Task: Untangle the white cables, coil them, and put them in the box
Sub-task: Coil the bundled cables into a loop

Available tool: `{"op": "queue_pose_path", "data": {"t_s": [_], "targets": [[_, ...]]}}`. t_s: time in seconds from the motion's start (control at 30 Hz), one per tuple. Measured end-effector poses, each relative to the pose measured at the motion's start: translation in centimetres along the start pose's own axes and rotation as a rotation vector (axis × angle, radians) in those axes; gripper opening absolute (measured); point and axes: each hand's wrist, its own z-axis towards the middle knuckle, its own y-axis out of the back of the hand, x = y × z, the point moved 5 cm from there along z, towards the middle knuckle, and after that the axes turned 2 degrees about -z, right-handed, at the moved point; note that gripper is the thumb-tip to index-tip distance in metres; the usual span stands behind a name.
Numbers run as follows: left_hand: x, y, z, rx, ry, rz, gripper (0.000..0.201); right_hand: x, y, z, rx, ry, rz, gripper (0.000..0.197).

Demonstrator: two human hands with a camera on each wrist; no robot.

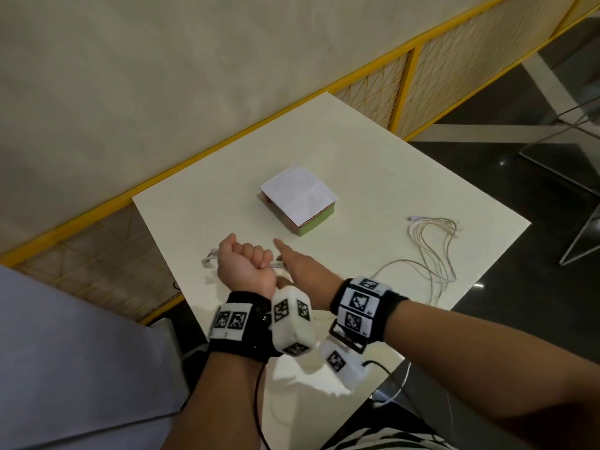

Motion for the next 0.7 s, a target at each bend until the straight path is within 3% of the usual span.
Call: {"op": "queue_pose_path", "data": {"t_s": [0.07, 0.1, 0.23, 0.43, 0.53, 0.7], "targets": [[0.3, -0.5, -0.5, 0.024, 0.018, -0.001, 0.042, 0.0, -0.2, 0.8, -0.082, -0.045, 0.070, 0.014], [0.3, -0.4, -0.5, 0.034, 0.033, 0.007, 0.043, -0.2, -0.1, 0.9, -0.115, -0.046, 0.027, 0.009], [0.9, 0.4, -0.3, 0.051, 0.131, 0.019, 0.043, -0.9, 1.5, 0.5, -0.168, -0.028, -0.301, 0.031], [-1.0, 2.1, 2.1, 0.010, 0.161, -0.107, 0.050, -3.8, 3.1, 0.0, -0.087, -0.078, -0.535, 0.048], [-0.8, 2.2, 2.0, 0.009, 0.144, -0.090, 0.049, -4.6, 3.8, -0.4, -0.113, -0.088, -0.592, 0.047], [-0.4, 1.5, 1.7, 0.037, 0.090, 0.005, 0.053, -5.9, 3.5, -0.1, -0.035, -0.132, -0.523, 0.027]]}}
